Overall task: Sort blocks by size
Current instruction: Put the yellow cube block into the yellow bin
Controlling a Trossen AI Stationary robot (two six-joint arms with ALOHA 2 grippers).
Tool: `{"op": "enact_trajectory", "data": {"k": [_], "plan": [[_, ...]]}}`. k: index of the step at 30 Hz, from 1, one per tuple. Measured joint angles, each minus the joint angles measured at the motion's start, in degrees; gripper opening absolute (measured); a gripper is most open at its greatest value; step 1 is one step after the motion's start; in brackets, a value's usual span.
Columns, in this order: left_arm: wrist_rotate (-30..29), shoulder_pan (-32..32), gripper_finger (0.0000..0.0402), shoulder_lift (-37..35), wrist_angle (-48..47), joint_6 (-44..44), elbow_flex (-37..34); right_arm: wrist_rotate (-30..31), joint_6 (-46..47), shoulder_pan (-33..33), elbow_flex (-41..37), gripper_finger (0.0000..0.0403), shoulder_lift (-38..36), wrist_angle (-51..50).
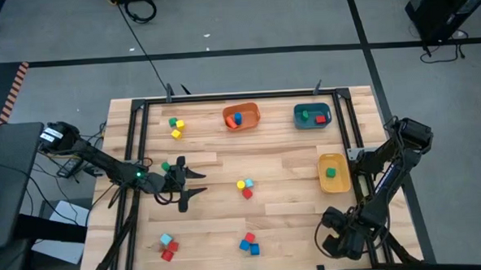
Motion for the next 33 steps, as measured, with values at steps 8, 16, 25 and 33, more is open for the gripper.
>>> {"op": "enact_trajectory", "data": {"k": [8,16,25,33], "plan": [[0.0,0.0,0.0213,0.0,0.0,0.0,0.0,-1.7,-2.7,0.8,0.0,0.0293,1.6,3.0],[0.0,0.0,0.0213,0.0,0.0,0.0,0.0,-4.7,-6.2,0.8,0.0,0.0269,6.0,5.0],[0.0,0.0,0.0213,0.0,0.0,0.0,0.0,-4.6,-6.2,0.8,0.0,0.0168,6.6,4.2],[0.0,0.0,0.0213,0.0,0.0,-1.1,0.0,-3.9,-5.8,0.8,0.1,0.0147,6.3,5.4]]}}
